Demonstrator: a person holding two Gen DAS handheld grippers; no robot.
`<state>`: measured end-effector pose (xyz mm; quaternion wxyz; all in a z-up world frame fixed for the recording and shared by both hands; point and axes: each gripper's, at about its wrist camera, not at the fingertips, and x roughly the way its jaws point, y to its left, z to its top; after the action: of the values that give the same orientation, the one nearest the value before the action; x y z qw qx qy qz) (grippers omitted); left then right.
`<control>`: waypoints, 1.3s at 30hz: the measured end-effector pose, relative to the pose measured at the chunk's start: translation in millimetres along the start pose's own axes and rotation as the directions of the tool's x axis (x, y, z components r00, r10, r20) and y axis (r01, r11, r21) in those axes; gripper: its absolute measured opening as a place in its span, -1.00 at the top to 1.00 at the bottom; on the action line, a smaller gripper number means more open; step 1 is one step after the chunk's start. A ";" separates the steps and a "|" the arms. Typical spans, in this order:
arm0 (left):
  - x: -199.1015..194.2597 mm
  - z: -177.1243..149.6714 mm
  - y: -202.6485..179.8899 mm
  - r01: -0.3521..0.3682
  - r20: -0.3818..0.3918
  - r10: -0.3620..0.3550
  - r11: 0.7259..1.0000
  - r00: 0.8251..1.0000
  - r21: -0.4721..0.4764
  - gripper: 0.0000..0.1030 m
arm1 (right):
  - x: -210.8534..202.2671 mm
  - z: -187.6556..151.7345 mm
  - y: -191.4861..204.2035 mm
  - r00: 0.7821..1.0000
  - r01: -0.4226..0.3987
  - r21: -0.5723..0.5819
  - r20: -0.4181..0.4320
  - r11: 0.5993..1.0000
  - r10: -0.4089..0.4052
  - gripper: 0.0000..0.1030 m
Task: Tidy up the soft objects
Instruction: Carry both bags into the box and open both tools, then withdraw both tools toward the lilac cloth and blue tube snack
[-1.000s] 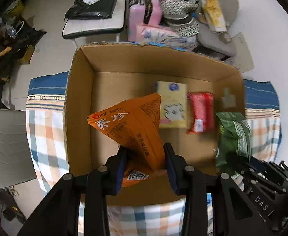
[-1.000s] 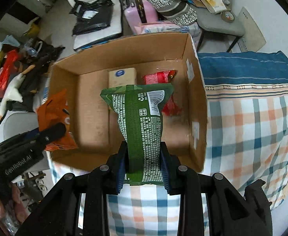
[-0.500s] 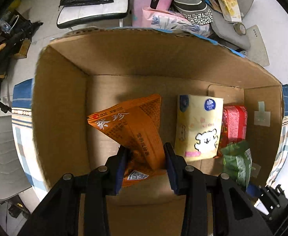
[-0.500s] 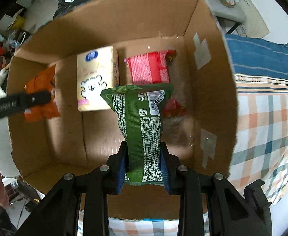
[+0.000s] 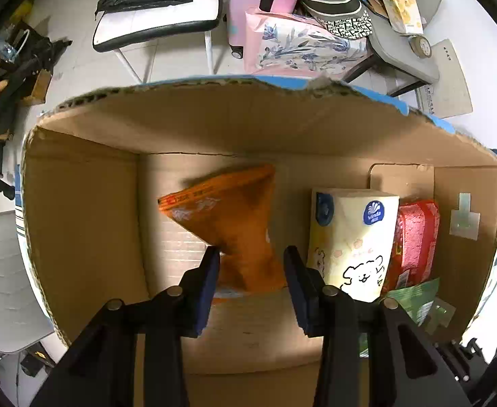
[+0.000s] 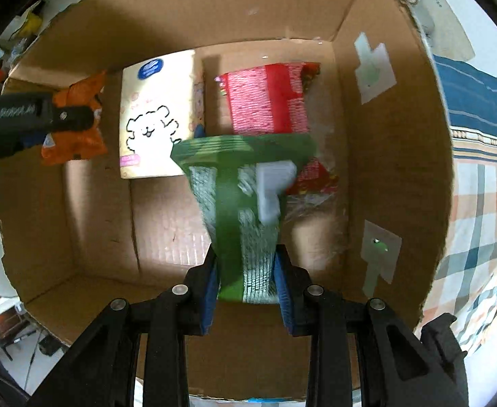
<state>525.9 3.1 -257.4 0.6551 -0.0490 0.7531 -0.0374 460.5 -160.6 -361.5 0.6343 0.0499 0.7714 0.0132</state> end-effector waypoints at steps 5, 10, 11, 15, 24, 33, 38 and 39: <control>-8.0 1.9 0.7 0.005 0.016 -0.004 1.000 1.000 -0.010 0.27 | 0.7 3.0 9.8 1.000 -0.007 -0.009 -0.023 1.000 0.007 0.18; -28.0 -5.1 2.0 0.007 0.063 -0.005 1.000 0.998 -0.020 0.16 | -7.5 3.7 10.2 1.000 -0.002 -0.014 -0.015 1.000 0.002 -0.11; -32.4 -7.7 1.7 0.007 0.073 -0.006 1.000 0.997 -0.016 0.14 | -9.1 2.9 9.7 1.000 0.000 -0.017 -0.013 1.000 0.000 -0.15; -53.2 -29.2 -0.7 0.000 0.136 -0.001 1.000 0.991 0.006 -0.15 | -22.6 -2.2 5.4 1.000 -0.002 -0.030 0.007 1.000 0.002 -0.69; -75.2 -89.6 -2.8 0.001 0.216 -0.005 1.000 0.976 0.018 -0.86 | -54.1 -24.9 -1.0 0.998 0.002 -0.028 0.065 1.000 0.000 -0.96; -115.1 -152.2 -6.6 -0.025 0.346 0.022 1.000 0.938 0.002 -0.92 | -87.4 -63.0 -1.0 0.984 0.038 -0.053 0.178 0.998 -0.028 -0.96; -138.6 -184.0 -5.2 -0.052 0.416 0.056 0.998 0.907 -0.022 -0.92 | -107.5 -88.9 1.7 0.965 0.061 -0.044 0.259 0.997 -0.048 -0.96; -143.5 -190.4 -4.9 -0.056 0.430 0.061 0.998 0.901 -0.024 -0.92 | -113.4 -96.7 1.8 0.959 0.062 -0.044 0.279 0.997 -0.048 -0.96</control>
<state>357.2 14.4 -89.3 0.8057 -0.0374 0.5911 -0.0018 387.4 -165.3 -231.7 0.7375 0.0132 0.6752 0.0084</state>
